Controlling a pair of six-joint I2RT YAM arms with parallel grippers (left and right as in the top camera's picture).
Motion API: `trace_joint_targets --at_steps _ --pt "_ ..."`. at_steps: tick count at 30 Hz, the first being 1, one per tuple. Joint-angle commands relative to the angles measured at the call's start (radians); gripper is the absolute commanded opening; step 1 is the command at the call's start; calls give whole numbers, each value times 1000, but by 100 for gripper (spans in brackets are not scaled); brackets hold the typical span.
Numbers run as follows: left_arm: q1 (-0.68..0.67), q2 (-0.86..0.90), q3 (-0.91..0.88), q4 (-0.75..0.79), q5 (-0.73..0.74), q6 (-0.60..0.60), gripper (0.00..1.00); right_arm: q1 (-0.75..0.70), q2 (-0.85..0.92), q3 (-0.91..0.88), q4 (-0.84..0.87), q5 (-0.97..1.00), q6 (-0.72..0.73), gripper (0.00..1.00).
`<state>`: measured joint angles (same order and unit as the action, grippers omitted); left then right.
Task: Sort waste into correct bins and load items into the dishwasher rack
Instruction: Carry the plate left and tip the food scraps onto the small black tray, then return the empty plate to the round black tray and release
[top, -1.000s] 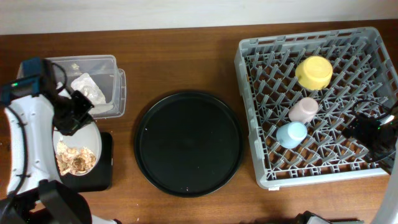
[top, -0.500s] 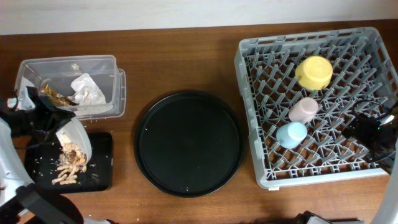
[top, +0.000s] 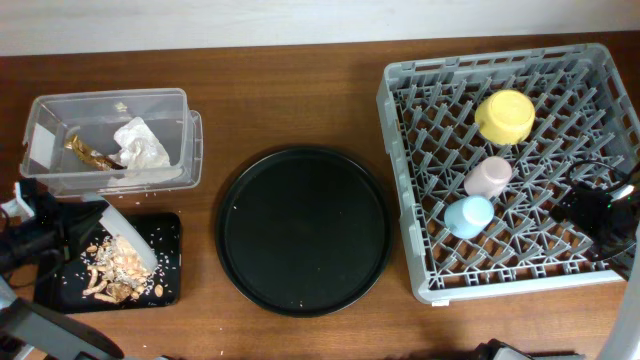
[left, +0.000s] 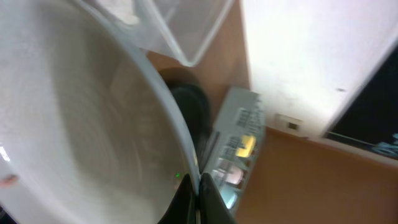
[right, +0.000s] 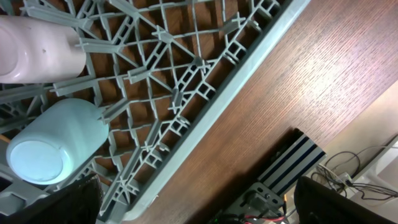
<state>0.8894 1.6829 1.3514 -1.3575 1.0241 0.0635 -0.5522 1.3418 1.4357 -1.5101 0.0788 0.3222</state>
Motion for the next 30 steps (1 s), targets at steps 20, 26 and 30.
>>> trace_joint_targets --at_steps 20,26,30 --pt "225 -110 -59 -332 101 400 1 -5 1 -2 0 9 8 99" --pt "22 -383 -59 -331 82 367 1 -5 1 -2 0 9 9 99" --pt "-212 -513 -59 -307 77 341 1 -5 1 -2 0 8 8 99"
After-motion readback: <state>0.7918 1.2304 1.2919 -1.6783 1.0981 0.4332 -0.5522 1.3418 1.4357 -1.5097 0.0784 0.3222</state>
